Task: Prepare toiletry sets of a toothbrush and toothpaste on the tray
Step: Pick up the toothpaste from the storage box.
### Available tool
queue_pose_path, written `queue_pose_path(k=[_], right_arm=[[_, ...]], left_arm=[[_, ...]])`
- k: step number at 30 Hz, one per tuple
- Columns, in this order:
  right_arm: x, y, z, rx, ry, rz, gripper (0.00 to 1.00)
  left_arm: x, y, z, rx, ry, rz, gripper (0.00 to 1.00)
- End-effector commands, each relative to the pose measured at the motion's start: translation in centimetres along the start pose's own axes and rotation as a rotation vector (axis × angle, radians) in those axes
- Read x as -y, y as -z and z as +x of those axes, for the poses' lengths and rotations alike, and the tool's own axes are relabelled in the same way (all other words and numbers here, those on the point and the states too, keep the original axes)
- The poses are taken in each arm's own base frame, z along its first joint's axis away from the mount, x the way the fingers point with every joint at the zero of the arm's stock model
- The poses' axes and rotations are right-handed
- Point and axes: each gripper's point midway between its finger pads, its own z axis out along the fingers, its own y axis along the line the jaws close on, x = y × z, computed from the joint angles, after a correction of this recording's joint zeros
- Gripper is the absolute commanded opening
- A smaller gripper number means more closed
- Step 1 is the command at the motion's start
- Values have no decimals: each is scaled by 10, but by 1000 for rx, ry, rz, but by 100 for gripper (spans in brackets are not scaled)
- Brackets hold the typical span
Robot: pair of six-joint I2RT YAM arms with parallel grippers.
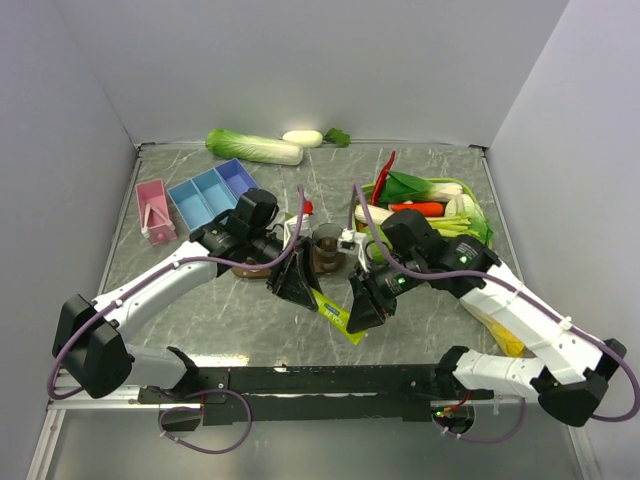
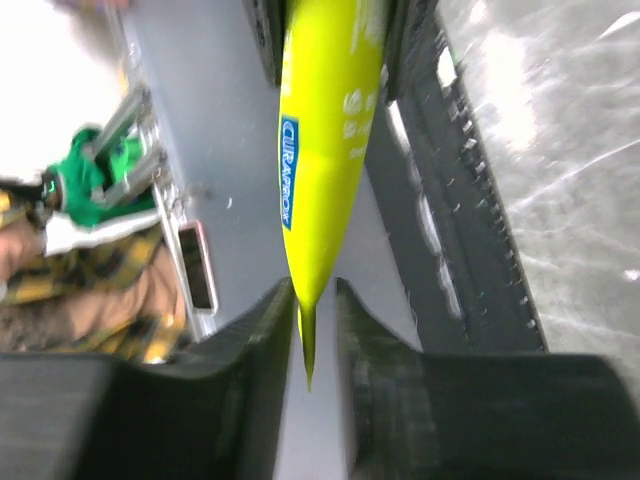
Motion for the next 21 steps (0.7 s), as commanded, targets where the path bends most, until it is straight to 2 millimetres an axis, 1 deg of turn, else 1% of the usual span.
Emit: queue_pose_path(k=[1, 2, 3, 5, 6, 7, 8, 9, 10, 11, 13, 14, 15, 16, 17, 19, 21], right_arm=[[17, 18, -35, 221, 44, 108, 48], [19, 23, -36, 260, 27, 119, 53], [22, 28, -45, 313, 39, 126, 60], [34, 37, -50, 395, 0, 160, 66], [37, 41, -58, 444, 15, 171, 69], [39, 43, -62, 476, 18, 176, 70], [41, 45, -60, 510, 1, 180, 71], [42, 46, -63, 538, 1, 181, 72], [42, 49, -67, 596, 35, 178, 72], [44, 52, -71, 639, 14, 189, 73], [45, 60, -78, 733, 41, 194, 75], [49, 65, -83, 785, 15, 210, 77], [51, 68, -85, 818, 5, 215, 78], [51, 71, -89, 870, 21, 213, 78], [52, 73, -90, 894, -2, 209, 78], [62, 75, -92, 935, -25, 229, 78], [64, 81, -99, 972, -41, 225, 77]], left_arm=[[-1, 1, -16, 20, -84, -24, 1], [-5, 5, -19, 30, -83, -43, 1], [-9, 7, -23, 43, -112, -61, 1], [-14, 17, -33, 88, -108, -115, 1], [-23, 21, -30, 112, -84, -152, 1], [-22, 28, -46, 169, -126, -185, 1], [-24, 33, -50, 201, -130, -213, 1], [-34, 38, -49, 249, -70, -268, 1], [-34, 47, -60, 297, -126, -308, 1], [-36, 51, -62, 316, -127, -326, 1], [-37, 61, -69, 371, -139, -372, 1], [-38, 64, -69, 388, -142, -382, 1], [-35, 66, -71, 407, -136, -383, 1], [-35, 70, -73, 428, -139, -398, 1], [-35, 72, -74, 445, -160, -403, 1], [-30, 75, -77, 467, -172, -408, 1], [-28, 75, -78, 469, -177, -408, 1]])
